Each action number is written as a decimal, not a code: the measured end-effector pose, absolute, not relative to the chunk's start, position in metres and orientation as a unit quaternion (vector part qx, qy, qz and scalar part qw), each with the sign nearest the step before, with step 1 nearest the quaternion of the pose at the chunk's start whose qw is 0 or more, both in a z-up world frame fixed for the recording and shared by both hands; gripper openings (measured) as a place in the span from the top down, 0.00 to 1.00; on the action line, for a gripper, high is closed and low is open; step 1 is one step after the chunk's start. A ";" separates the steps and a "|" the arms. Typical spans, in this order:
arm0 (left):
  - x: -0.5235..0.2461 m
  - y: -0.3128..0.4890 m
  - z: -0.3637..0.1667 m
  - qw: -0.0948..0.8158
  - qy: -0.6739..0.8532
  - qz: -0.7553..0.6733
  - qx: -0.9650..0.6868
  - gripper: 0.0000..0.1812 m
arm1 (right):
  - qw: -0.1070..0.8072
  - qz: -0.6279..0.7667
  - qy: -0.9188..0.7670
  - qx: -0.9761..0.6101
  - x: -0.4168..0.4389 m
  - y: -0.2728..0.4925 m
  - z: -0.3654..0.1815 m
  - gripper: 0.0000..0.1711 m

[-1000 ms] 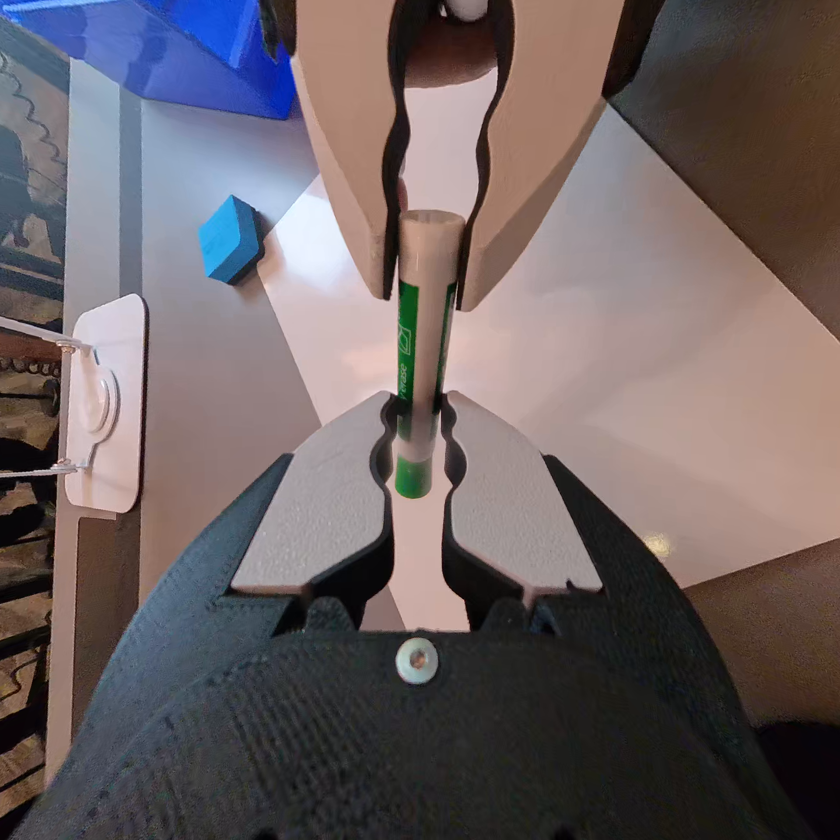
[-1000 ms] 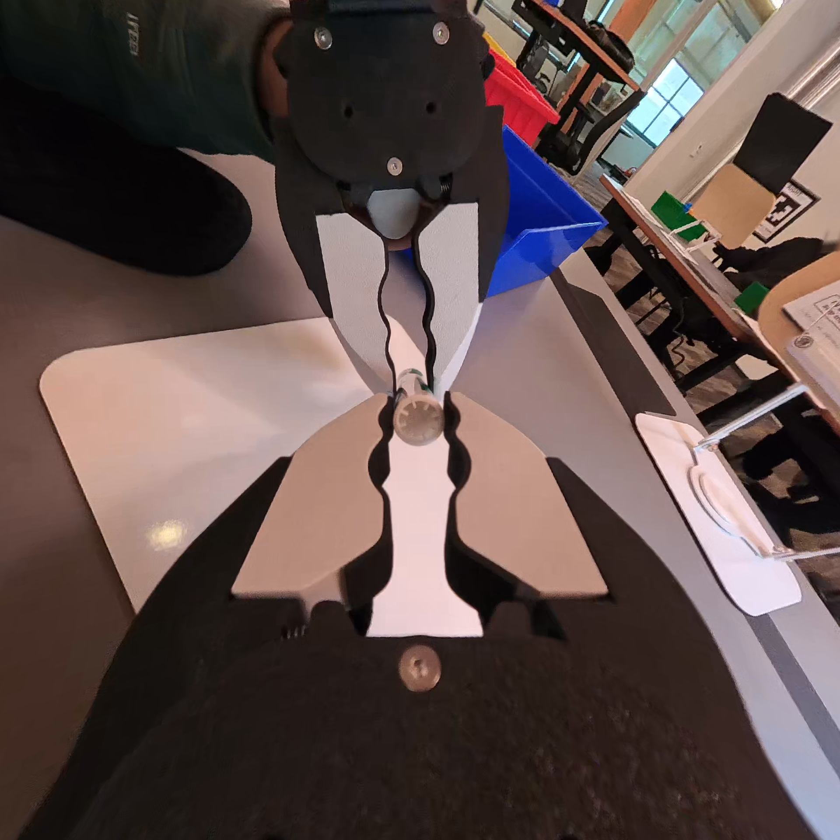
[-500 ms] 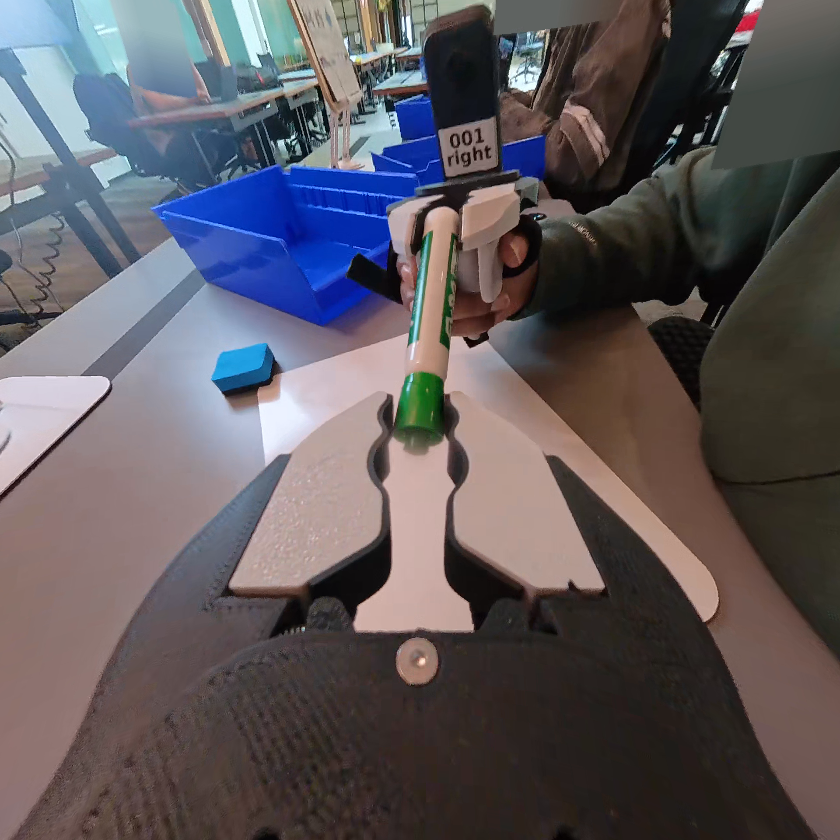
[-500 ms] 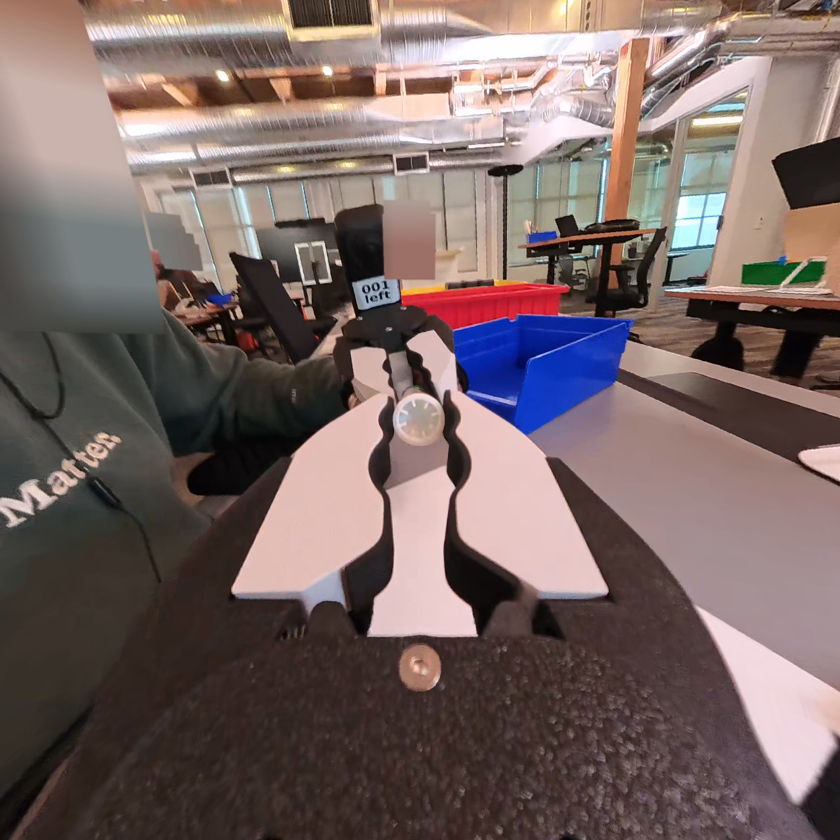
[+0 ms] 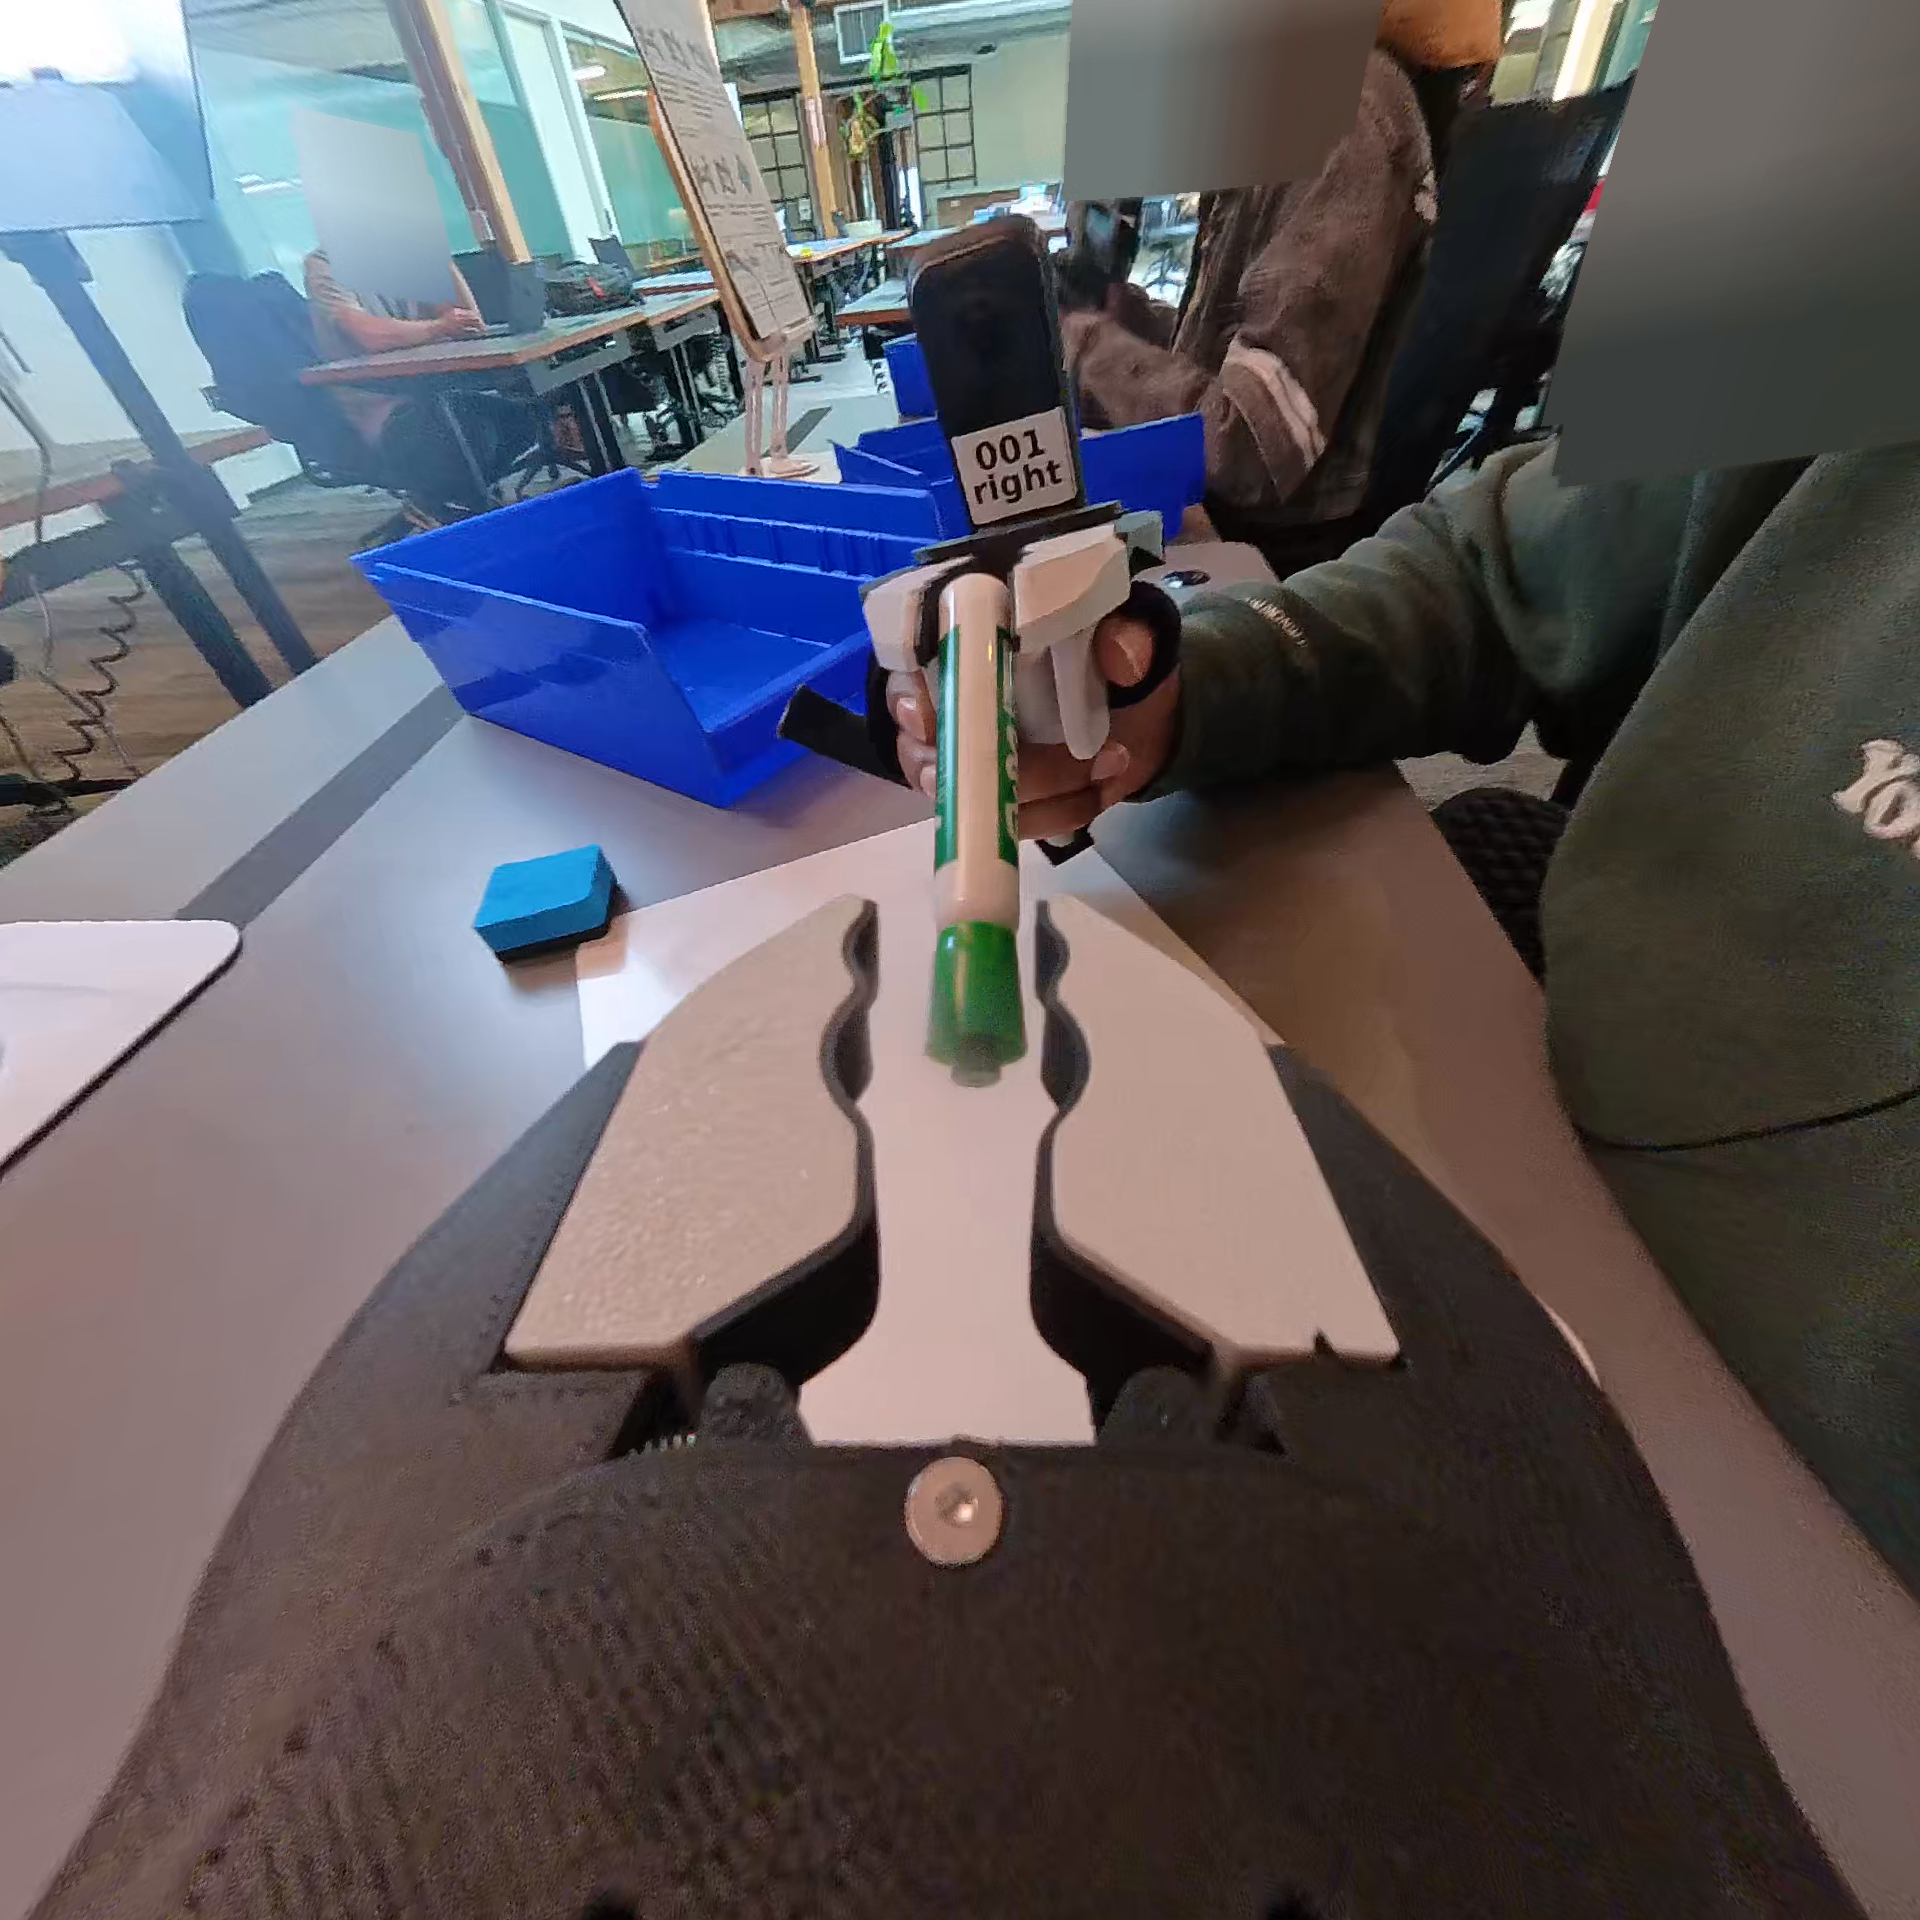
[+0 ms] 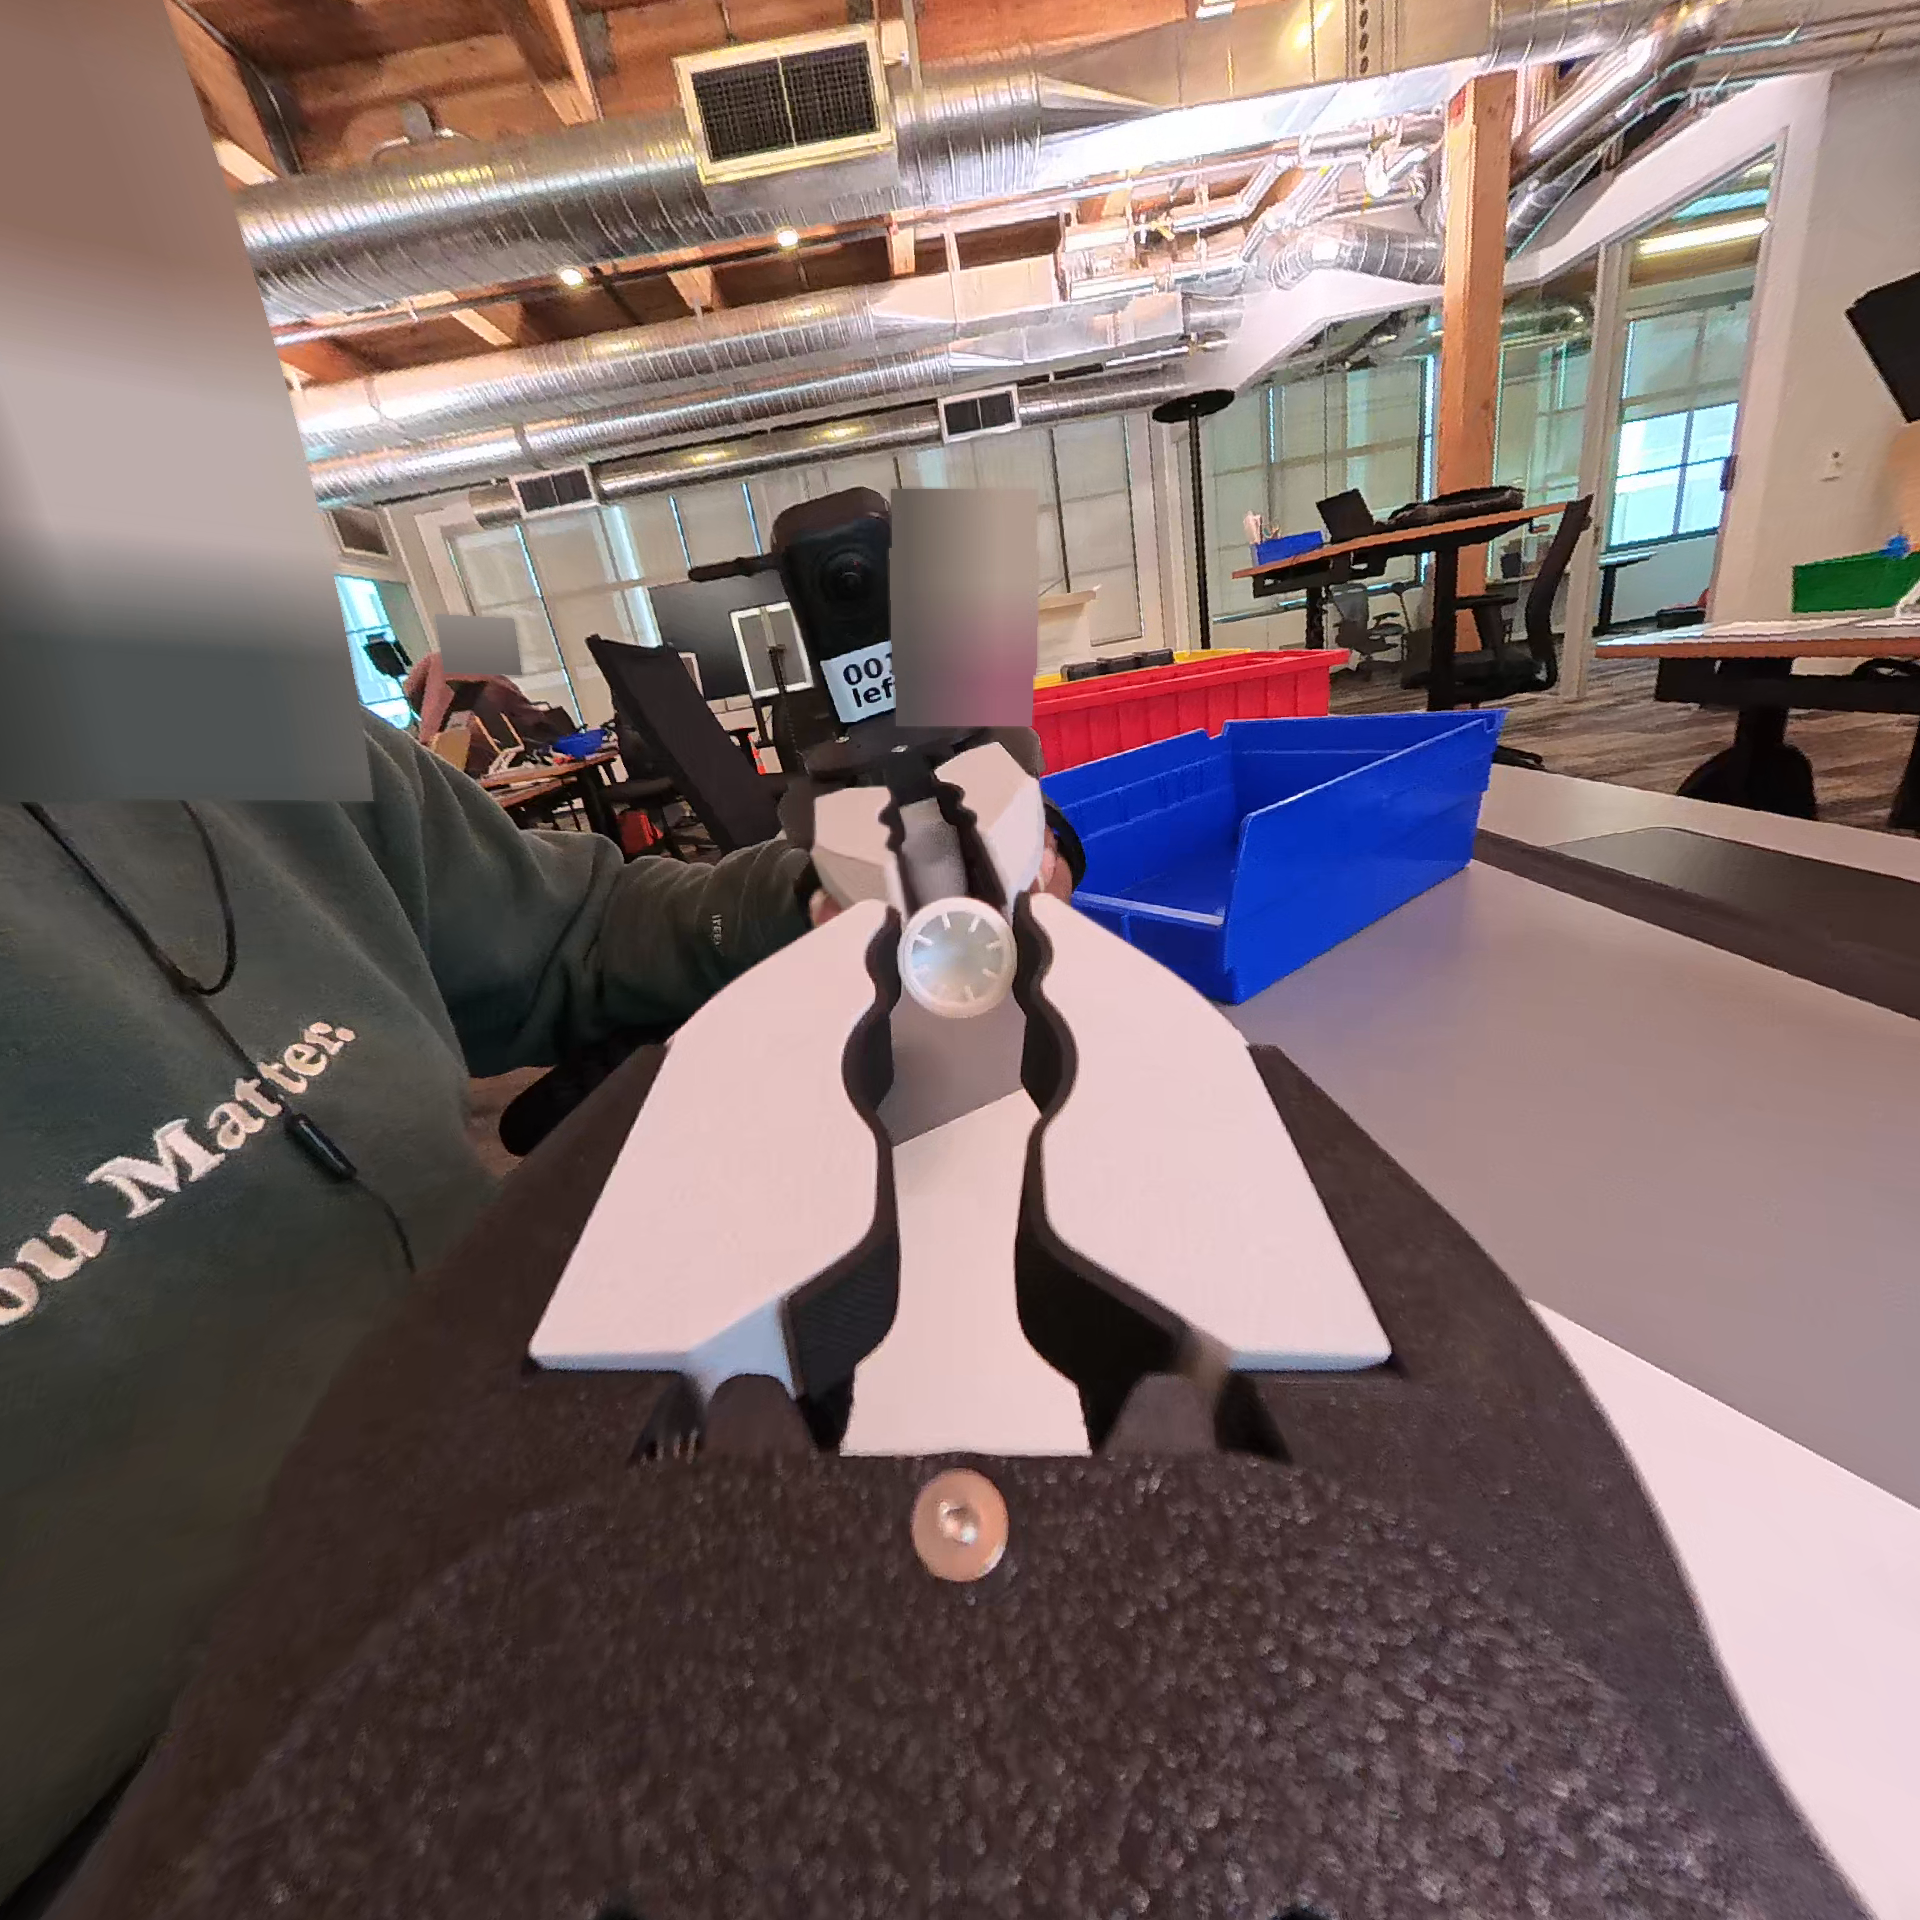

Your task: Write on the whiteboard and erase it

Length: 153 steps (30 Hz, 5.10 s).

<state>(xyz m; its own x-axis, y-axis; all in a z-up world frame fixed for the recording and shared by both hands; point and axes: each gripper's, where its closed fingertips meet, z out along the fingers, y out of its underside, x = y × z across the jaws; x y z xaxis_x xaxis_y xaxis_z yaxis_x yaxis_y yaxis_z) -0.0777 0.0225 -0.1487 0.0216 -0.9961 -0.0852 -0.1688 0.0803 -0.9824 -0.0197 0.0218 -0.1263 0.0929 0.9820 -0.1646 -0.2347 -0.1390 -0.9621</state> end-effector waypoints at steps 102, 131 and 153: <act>-0.142 0.053 -0.153 0.466 0.416 -0.520 -0.583 0.89 | 0.616 0.415 -0.403 -0.535 0.016 0.025 -0.109 0.81; -0.149 0.081 -0.173 0.547 0.417 -0.408 -0.600 0.89 | 0.516 0.396 -0.440 -0.619 -0.016 0.046 -0.180 0.80; -0.174 0.070 -0.200 0.518 0.479 -0.370 -0.605 0.89 | 0.273 0.297 -0.635 -0.659 -0.139 0.040 -0.243 0.80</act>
<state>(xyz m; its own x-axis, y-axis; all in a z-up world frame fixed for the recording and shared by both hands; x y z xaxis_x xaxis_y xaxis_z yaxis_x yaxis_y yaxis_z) -0.1735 0.0702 -0.2001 0.2667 -0.9626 -0.0479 -0.1955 -0.0054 -0.9807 -0.1391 0.0404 -0.2434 0.0166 0.9989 -0.0448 0.6741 -0.0443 -0.7373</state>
